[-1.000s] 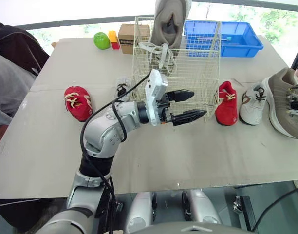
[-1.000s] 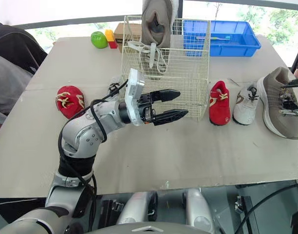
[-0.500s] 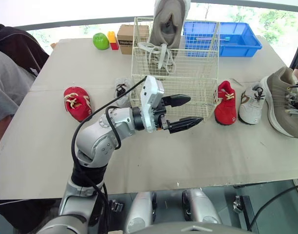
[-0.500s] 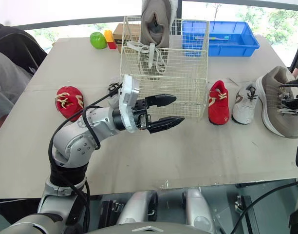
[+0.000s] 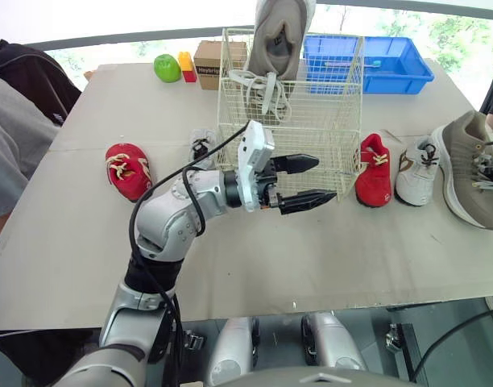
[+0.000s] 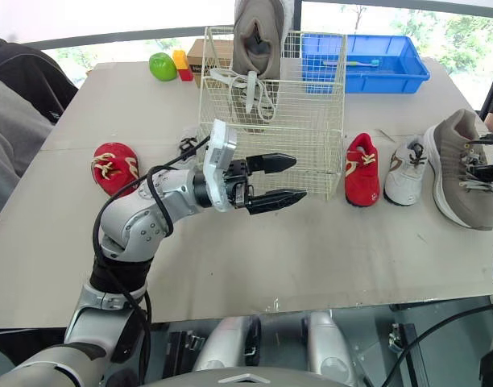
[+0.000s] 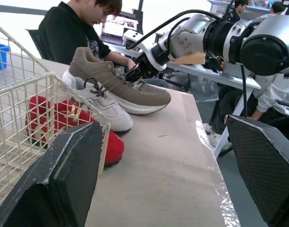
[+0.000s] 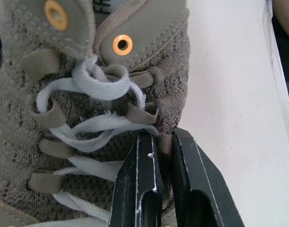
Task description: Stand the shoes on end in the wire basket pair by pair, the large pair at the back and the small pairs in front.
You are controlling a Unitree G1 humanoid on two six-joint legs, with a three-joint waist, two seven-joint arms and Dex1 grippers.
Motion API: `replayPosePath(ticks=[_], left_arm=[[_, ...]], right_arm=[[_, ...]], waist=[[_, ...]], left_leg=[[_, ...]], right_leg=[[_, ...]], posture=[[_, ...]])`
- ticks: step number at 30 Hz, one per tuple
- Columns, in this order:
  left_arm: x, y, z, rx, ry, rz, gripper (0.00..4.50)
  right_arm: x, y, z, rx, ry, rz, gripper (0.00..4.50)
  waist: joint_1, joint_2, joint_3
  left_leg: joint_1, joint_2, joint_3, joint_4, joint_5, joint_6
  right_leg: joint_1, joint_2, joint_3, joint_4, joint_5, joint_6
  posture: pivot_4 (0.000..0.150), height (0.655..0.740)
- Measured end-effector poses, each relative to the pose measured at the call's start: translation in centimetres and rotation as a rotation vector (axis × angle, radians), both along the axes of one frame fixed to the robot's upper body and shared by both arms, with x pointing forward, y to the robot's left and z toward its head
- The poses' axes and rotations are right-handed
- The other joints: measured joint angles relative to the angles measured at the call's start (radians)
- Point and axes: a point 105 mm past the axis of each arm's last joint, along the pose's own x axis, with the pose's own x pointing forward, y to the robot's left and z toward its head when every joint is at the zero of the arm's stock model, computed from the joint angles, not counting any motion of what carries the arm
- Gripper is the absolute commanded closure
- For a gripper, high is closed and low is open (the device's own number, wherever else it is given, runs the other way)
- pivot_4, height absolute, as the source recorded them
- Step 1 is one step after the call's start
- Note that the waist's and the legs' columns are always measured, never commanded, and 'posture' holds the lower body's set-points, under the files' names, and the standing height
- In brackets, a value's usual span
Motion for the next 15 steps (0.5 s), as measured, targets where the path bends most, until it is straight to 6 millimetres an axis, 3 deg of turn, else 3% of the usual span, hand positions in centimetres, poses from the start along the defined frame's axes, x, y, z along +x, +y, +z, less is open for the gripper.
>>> replayPosePath(ticks=[9, 11, 14, 15], left_arm=[[0.3, 0.0, 0.3, 0.005, -0.021, -0.004, 0.00], [0.3, 0.0, 0.3, 0.004, -0.020, 0.001, 0.00], [0.5, 0.2, 0.3, -0.001, -0.007, 0.020, 0.00], [0.5, 0.2, 0.3, -0.001, -0.007, 0.021, 0.00]], right_arm=[[0.6, 0.2, 1.1, 0.011, -0.072, 0.014, 4.46], [1.1, 0.7, 2.3, 0.011, -0.119, 0.040, 4.46], [1.9, 1.8, 6.3, 0.027, -0.274, 0.095, 4.46], [1.9, 1.9, 6.5, 0.026, -0.282, 0.098, 4.46]], waist=[[0.000, 0.000, 0.000], [0.000, 0.001, 0.001], [-0.001, 0.005, 0.003], [-0.001, 0.005, 0.003]], left_leg=[[0.000, 0.000, 0.000, 0.000, 0.000, 0.000], [0.000, 0.000, 0.000, 0.000, 0.000, 0.000], [-0.001, 0.000, -0.001, 0.000, 0.000, 0.000], [-0.001, 0.000, -0.001, 0.000, 0.000, 0.000]], right_leg=[[0.000, 0.000, 0.000, 0.000, 0.000, 0.000], [0.000, 0.000, 0.000, 0.000, 0.000, 0.000], [-0.001, 0.000, 0.000, 0.000, 0.000, 0.000], [-0.001, 0.000, 0.000, 0.000, 0.000, 0.000]], posture=[[0.150, 0.7400], [0.150, 0.7400], [0.150, 0.7400], [0.150, 0.7400]])
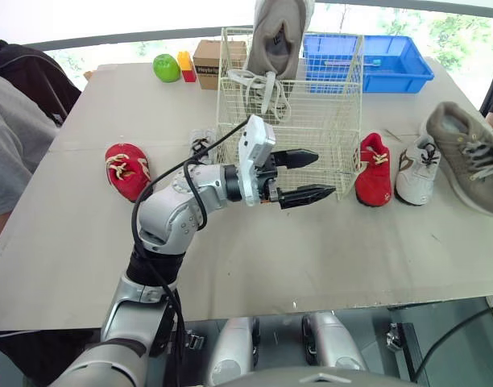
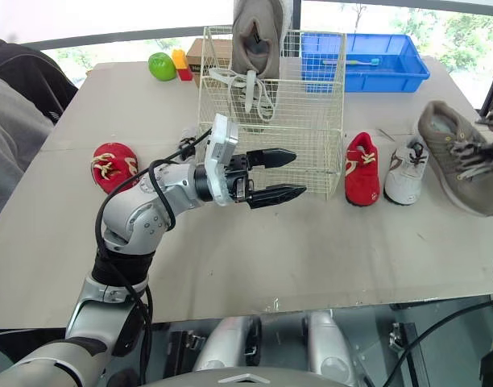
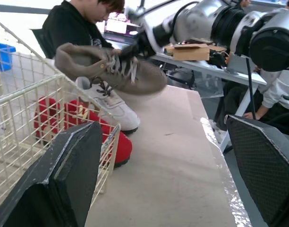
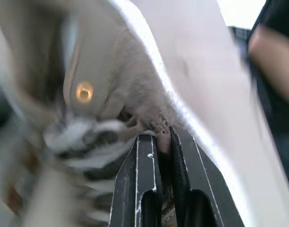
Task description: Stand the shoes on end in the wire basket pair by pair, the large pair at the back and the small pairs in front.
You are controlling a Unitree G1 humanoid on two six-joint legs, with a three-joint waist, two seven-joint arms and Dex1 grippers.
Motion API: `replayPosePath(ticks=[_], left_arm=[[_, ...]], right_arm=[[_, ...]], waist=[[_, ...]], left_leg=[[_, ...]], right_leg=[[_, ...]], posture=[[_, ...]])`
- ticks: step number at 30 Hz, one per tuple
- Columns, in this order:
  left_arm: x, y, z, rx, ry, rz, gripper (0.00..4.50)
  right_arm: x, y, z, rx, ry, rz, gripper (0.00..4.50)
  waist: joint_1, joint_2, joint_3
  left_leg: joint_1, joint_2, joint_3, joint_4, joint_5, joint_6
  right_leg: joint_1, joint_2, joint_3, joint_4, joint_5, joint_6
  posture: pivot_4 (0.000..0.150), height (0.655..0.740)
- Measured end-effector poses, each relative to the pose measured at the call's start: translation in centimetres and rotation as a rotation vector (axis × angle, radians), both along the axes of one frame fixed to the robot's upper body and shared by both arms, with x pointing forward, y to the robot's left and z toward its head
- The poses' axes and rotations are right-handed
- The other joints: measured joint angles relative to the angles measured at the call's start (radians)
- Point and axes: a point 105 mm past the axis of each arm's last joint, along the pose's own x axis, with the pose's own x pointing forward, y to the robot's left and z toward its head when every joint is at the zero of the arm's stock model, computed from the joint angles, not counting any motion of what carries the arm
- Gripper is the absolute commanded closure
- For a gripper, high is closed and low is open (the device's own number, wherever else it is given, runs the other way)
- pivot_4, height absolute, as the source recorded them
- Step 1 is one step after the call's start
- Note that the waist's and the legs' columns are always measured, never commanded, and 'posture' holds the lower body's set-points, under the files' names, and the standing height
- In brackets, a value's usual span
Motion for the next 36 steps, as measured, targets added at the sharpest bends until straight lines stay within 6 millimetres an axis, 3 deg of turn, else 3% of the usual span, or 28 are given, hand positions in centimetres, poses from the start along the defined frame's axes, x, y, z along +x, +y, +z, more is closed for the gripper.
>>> replayPosePath(ticks=[2, 5, 13, 17, 20, 24, 28, 36], left_arm=[[-0.2, 0.1, 0.2, -0.005, 0.002, 0.002, 0.00], [0.0, 0.4, 0.4, -0.019, 0.014, 0.020, 0.00], [0.6, 0.9, 1.3, -0.051, 0.035, 0.072, 0.00], [1.1, 1.5, 2.0, -0.081, 0.031, 0.116, 0.00], [1.9, 2.2, 2.7, -0.158, 0.019, 0.215, 0.00], [2.0, 3.2, 2.5, -0.200, -0.038, 0.311, 0.00], [1.9, 4.9, 2.8, -0.220, -0.083, 0.385, 0.00], [0.7, 7.2, 2.4, -0.223, -0.095, 0.475, 0.00]], right_arm=[[-0.1, 1.0, 2.9, -0.021, -0.116, 0.045, 4.46], [-0.2, 2.7, 5.1, -0.033, -0.232, 0.096, 4.46], [-0.6, 11.5, 12.7, 0.142, -0.674, 0.300, 4.46], [-0.5, 13.7, 14.0, 0.178, -0.748, 0.331, 4.46], [1.0, 17.2, 15.6, 0.296, -0.871, 0.356, 4.46], [1.5, 18.9, 18.1, 0.367, -1.000, 0.356, 4.46], [2.0, 19.8, 18.4, 0.410, -1.057, 0.351, 4.46], [4.0, 24.9, 15.9, 0.580, -1.050, 0.424, 4.46]], waist=[[0.004, 0.000, 0.000], [0.004, 0.000, 0.000], [0.004, 0.001, 0.000], [0.006, 0.001, 0.000], [-0.003, 0.001, 0.000], [0.001, 0.001, 0.000], [0.007, 0.001, 0.000], [-0.002, 0.001, 0.000]], left_leg=[[-0.002, 0.001, -0.001, 0.000, 0.000, 0.000], [-0.003, 0.002, -0.002, 0.000, 0.000, 0.000], [-0.004, 0.002, -0.003, 0.000, 0.000, 0.000], [-0.005, 0.002, -0.003, 0.001, 0.000, 0.000], [-0.005, 0.002, -0.001, 0.001, 0.000, 0.000], [-0.005, 0.003, -0.002, -0.001, 0.002, -0.003], [-0.006, 0.003, -0.002, -0.002, 0.002, -0.003], [-0.006, 0.003, -0.003, -0.002, 0.000, -0.001]], right_leg=[[-0.001, 0.000, -0.002, 0.000, 0.000, 0.000], [-0.002, 0.000, -0.002, 0.000, 0.000, 0.000], [-0.003, -0.001, -0.003, 0.000, 0.000, 0.000], [-0.003, -0.001, -0.003, 0.000, 0.000, 0.000], [-0.005, -0.001, -0.001, 0.002, 0.001, 0.001], [-0.005, -0.001, -0.003, 0.001, 0.001, 0.001], [-0.005, -0.003, -0.004, 0.000, 0.001, 0.001], [-0.006, -0.003, -0.004, 0.002, 0.001, 0.001]], posture=[[0.150, 0.7400], [0.150, 0.7400], [0.150, 0.7400], [0.150, 0.7400], [0.150, 0.7400], [0.150, 0.7400], [0.150, 0.7400], [0.150, 0.7400]])
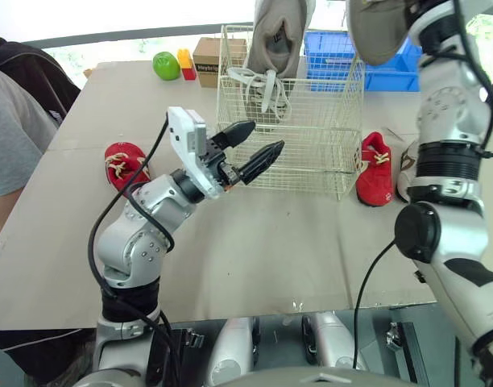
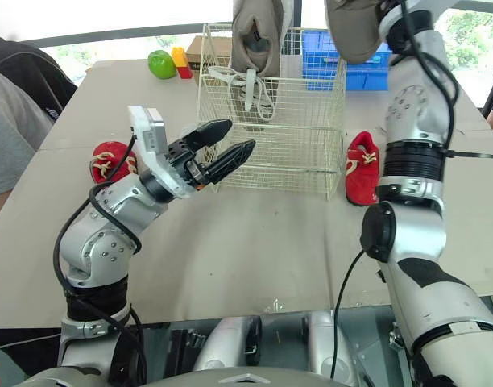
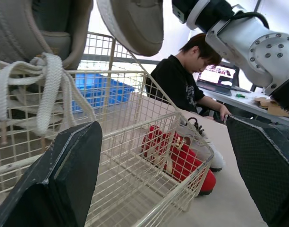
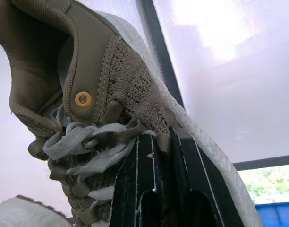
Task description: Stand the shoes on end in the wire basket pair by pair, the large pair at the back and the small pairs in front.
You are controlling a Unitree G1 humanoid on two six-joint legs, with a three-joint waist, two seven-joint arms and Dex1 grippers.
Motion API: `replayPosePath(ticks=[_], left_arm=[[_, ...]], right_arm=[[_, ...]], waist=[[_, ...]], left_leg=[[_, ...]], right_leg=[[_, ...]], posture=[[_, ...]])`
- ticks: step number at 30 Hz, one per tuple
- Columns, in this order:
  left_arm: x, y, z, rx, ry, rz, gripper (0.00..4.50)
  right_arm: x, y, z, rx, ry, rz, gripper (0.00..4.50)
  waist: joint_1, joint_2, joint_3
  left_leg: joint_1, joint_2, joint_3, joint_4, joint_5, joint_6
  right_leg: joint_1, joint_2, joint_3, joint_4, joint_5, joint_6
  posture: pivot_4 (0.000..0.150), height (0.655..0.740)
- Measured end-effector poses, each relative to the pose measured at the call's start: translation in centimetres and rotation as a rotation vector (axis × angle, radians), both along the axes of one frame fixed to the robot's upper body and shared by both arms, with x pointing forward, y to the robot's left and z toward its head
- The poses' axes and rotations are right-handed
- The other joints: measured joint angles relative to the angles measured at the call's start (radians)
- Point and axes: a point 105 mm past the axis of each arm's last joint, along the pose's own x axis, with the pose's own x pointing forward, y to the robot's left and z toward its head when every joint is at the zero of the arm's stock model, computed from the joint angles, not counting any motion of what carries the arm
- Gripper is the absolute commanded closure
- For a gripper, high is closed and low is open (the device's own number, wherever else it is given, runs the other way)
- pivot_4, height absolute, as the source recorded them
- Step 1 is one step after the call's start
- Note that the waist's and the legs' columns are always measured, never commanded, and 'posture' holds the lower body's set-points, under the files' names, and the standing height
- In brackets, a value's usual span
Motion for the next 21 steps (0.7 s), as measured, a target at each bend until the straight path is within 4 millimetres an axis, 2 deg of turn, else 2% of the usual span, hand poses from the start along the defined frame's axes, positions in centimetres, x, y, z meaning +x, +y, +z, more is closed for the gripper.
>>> replayPosePath(ticks=[6, 13, 16, 19, 21], left_arm=[[-0.5, 0.7, 0.0, -0.006, 0.003, 0.038, 0.00], [-0.5, 1.8, -0.4, -0.009, 0.020, 0.100, 0.00], [-0.7, 1.8, -0.4, -0.002, 0.014, 0.101, 0.00], [-0.7, 1.8, -0.3, 0.001, 0.013, 0.102, 0.00], [-0.7, 1.9, -0.3, 0.006, 0.012, 0.104, 0.00]], right_arm=[[0.7, 2.4, -0.1, 0.036, -0.009, 0.043, 4.46], [1.4, 5.7, -2.8, 0.113, 0.057, 0.168, 4.46], [1.4, 6.4, -3.3, 0.064, 0.060, 0.159, 4.46], [1.3, 6.5, -4.3, -0.075, 0.025, 0.059, 4.46], [1.4, 5.9, -6.0, -0.105, 0.032, -0.005, 4.46]], waist=[[0.002, 0.000, 0.000], [-0.013, 0.000, 0.000], [-0.014, 0.000, 0.000], [-0.014, 0.000, 0.000], [-0.014, 0.000, 0.000]], left_leg=[[0.000, 0.000, 0.000, 0.000, 0.000, -0.001], [0.000, 0.000, -0.001, -0.002, 0.000, -0.001], [0.000, 0.000, -0.001, -0.002, 0.000, -0.001], [0.000, 0.000, -0.001, -0.002, 0.002, -0.003], [0.000, 0.000, -0.001, -0.002, 0.002, -0.003]], right_leg=[[0.000, -0.001, 0.000, -0.001, 0.000, 0.000], [0.000, 0.000, -0.001, -0.001, 0.000, 0.000], [0.000, -0.001, -0.002, -0.001, 0.000, 0.000], [0.000, -0.001, -0.002, -0.002, 0.000, 0.000], [0.000, -0.001, -0.001, -0.001, 0.000, 0.000]], posture=[[0.150, 0.7400], [0.150, 0.7400], [0.150, 0.7400], [0.150, 0.7400], [0.150, 0.7400]])
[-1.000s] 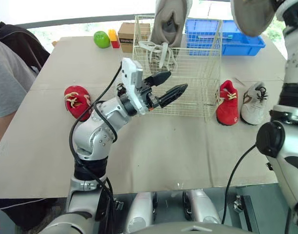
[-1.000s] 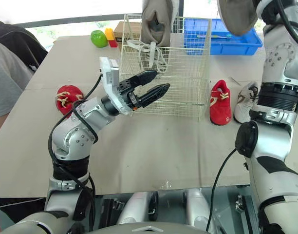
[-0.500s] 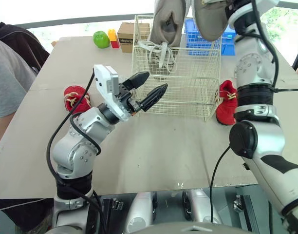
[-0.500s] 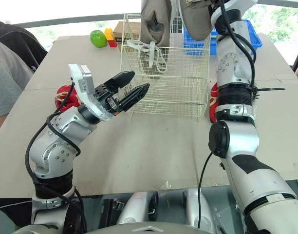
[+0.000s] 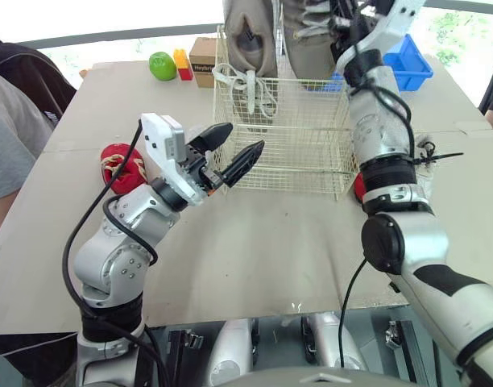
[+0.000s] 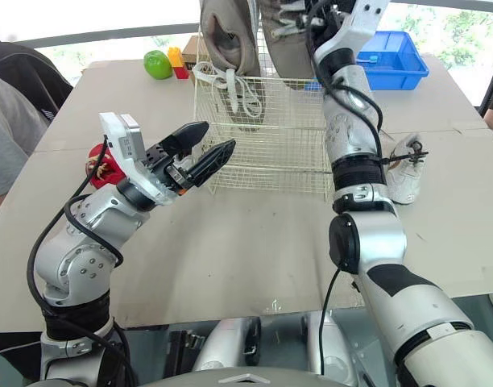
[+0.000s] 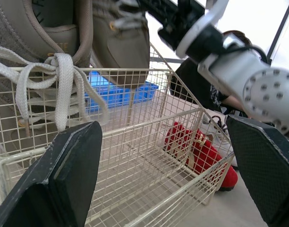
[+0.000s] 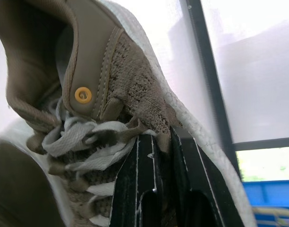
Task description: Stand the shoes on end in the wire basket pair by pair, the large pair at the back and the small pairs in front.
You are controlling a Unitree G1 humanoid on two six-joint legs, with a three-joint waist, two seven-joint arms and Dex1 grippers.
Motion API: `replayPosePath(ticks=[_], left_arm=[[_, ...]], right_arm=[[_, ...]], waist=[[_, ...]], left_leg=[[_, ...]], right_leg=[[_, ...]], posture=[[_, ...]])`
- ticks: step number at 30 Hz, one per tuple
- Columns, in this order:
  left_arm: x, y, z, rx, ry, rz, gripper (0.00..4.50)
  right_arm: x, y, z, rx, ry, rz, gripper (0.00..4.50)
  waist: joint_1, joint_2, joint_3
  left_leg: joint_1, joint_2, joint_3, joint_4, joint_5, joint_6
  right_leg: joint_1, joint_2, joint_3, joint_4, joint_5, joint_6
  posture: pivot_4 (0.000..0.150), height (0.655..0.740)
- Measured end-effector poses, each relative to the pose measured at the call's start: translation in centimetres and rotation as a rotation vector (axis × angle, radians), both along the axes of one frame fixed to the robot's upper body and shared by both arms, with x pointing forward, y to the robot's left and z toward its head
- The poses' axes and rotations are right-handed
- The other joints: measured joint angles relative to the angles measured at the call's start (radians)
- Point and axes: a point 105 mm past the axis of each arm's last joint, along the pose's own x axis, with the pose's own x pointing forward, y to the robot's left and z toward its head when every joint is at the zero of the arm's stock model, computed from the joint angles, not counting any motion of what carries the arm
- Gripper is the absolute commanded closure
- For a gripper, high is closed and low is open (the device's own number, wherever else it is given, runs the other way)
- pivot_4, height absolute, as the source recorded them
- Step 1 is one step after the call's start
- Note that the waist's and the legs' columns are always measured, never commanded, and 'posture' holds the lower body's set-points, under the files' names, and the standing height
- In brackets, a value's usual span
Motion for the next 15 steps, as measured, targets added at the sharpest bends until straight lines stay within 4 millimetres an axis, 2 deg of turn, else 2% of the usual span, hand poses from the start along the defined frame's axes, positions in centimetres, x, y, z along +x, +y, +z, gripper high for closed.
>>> replayPosePath(ticks=[6, 10, 13, 15], left_arm=[[0.0, 0.0, 0.0, 0.003, -0.001, 0.000, 0.00], [0.0, 0.2, -0.1, 0.008, 0.002, 0.001, 0.00], [-0.3, 0.3, -0.4, 0.019, -0.003, -0.014, 0.00], [-0.5, 0.5, -0.4, 0.010, -0.005, -0.027, 0.00]], right_arm=[[-0.2, -0.5, -3.9, 0.010, 0.070, -0.035, 4.46], [-0.9, -1.1, -4.9, 0.040, 0.107, -0.036, 4.46], [-1.3, -1.1, -5.3, 0.049, 0.146, -0.005, 3.57], [-1.7, -1.2, -5.5, 0.036, 0.154, 0.010, 2.52]], waist=[[-0.001, -0.001, 0.000], [-0.002, -0.001, -0.001], [-0.003, -0.001, -0.001], [-0.003, -0.001, -0.001]], left_leg=[[0.001, 0.000, -0.001, 0.000, 0.000, 0.001], [0.002, 0.000, -0.001, 0.000, -0.001, 0.002], [0.003, 0.000, -0.001, 0.000, -0.002, 0.003], [0.003, 0.000, -0.001, 0.000, -0.002, 0.003]], right_leg=[[0.001, 0.000, 0.000, 0.001, 0.000, 0.000], [0.001, 0.000, 0.000, 0.001, 0.000, 0.000], [0.002, 0.000, 0.000, 0.001, 0.000, 0.000], [0.002, 0.000, 0.000, 0.001, 0.000, 0.000]], posture=[[0.150, 0.7400], [0.150, 0.7400], [0.150, 0.7400], [0.150, 0.7400]])
